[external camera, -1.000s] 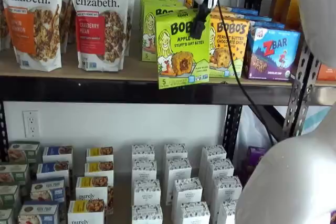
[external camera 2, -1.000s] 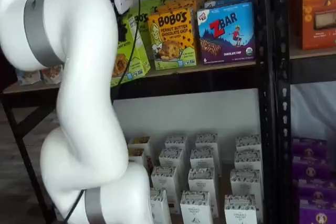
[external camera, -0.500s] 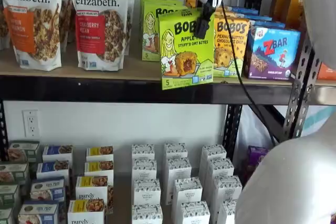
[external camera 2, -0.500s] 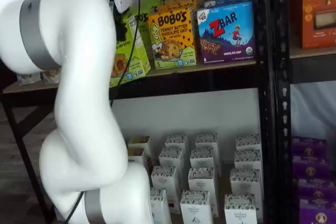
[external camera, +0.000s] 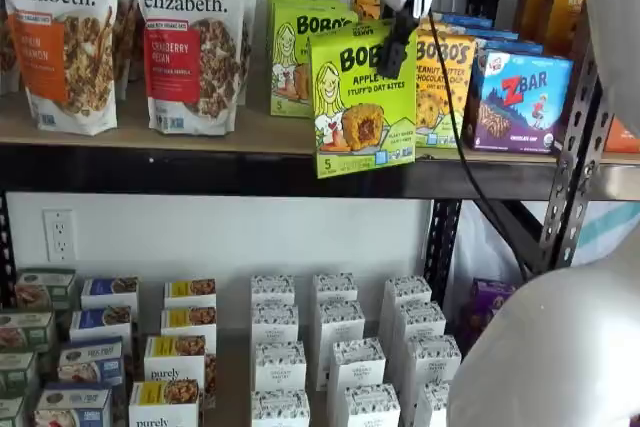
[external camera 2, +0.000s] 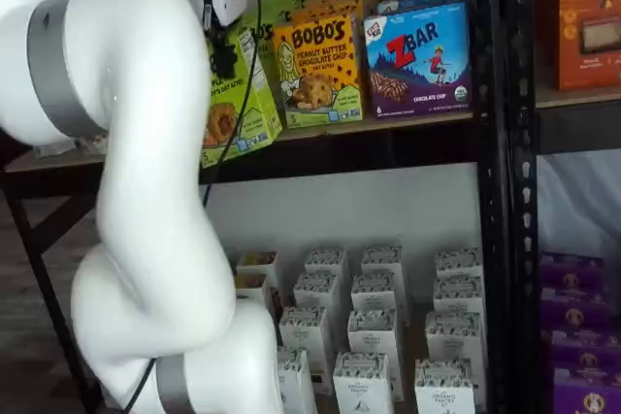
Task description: Pick the green box on the top shelf, the fourth from the left
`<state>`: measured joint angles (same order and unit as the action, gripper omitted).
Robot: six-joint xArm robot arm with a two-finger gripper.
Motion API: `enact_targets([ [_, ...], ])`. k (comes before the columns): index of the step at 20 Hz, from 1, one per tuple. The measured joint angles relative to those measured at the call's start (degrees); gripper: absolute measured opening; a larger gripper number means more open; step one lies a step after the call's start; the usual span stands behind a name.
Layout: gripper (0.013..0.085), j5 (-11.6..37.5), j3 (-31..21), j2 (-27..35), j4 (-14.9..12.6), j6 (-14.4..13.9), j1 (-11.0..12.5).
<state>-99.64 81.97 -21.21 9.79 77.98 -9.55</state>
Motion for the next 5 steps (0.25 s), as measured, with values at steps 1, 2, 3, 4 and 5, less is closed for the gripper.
enact_targets([
  [1, 0.029, 0.1, -0.41, -0.35, -0.07, 0.12, 0.1],
  [2, 0.029, 0.35, -0.81, -0.7, -0.2, 0.2, 0.14],
  [3, 0.029, 0.53, -1.19, -1.04, -0.29, 0.3, 0.22],
  [4, 0.029, 0.63, -1.47, -1.28, -0.36, 0.39, 0.29],
  [5, 0.029, 0.78, -1.85, -1.6, -0.47, 0.5, 0.37],
])
